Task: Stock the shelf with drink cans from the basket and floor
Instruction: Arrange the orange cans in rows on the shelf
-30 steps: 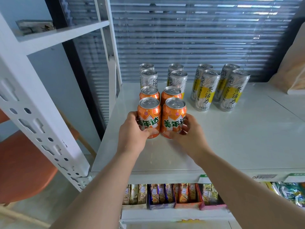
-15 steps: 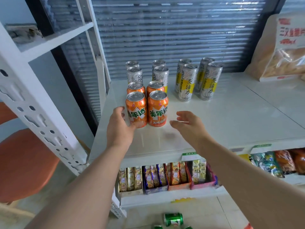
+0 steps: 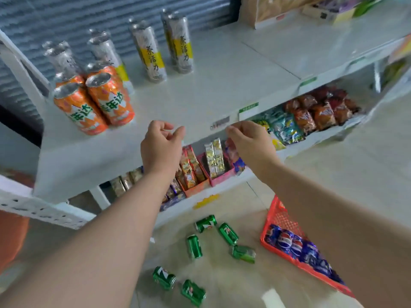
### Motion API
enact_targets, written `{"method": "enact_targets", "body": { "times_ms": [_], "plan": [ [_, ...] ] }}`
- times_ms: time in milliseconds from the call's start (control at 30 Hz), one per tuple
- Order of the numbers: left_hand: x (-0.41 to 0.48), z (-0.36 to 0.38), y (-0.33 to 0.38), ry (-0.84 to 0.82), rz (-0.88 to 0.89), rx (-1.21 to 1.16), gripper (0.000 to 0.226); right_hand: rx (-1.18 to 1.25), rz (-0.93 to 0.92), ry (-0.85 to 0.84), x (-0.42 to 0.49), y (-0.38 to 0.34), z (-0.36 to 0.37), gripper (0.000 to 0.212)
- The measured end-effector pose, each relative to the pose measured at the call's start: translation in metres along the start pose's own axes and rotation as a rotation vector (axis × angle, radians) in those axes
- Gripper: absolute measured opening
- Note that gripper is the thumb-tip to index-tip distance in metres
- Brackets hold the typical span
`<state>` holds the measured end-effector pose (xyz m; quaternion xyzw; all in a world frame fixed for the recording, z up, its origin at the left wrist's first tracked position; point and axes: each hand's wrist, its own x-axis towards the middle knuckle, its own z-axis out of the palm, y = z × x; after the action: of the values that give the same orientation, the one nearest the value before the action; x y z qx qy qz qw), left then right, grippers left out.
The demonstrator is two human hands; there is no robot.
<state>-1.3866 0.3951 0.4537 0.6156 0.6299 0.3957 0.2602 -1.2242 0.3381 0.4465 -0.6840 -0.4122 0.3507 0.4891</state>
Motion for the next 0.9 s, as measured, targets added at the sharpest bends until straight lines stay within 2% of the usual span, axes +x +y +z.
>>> {"method": "enact_targets", "body": {
  "times_ms": [133, 267, 500, 700, 800, 900],
  "plan": [
    [-0.04, 0.077, 0.006, -0.158, -0.028, -0.014, 0.022, 0.022, 0.104, 0.13, -0.001, 0.068, -0.082, 0.032],
    [-0.089, 0.158, 0.014, -0.291, -0.073, 0.001, 0.019, -0.01, 0.204, 0.204, -0.013, 0.14, -0.162, 0.024],
    [-0.165, 0.273, 0.029, -0.532, -0.17, -0.012, 0.029, -0.052, 0.333, 0.267, -0.053, 0.228, -0.264, 0.025],
    [-0.232, 0.359, 0.02, -0.687, -0.232, 0.011, 0.039, -0.023, 0.454, 0.355, -0.081, 0.314, -0.322, 0.027],
    [-0.259, 0.395, 0.004, -0.756, -0.234, 0.045, 0.028, -0.015, 0.546, 0.399, -0.093, 0.357, -0.334, 0.024],
    [-0.279, 0.428, -0.017, -0.836, -0.258, 0.069, 0.026, -0.004, 0.619, 0.436, -0.101, 0.393, -0.335, 0.024]
  ]
}}
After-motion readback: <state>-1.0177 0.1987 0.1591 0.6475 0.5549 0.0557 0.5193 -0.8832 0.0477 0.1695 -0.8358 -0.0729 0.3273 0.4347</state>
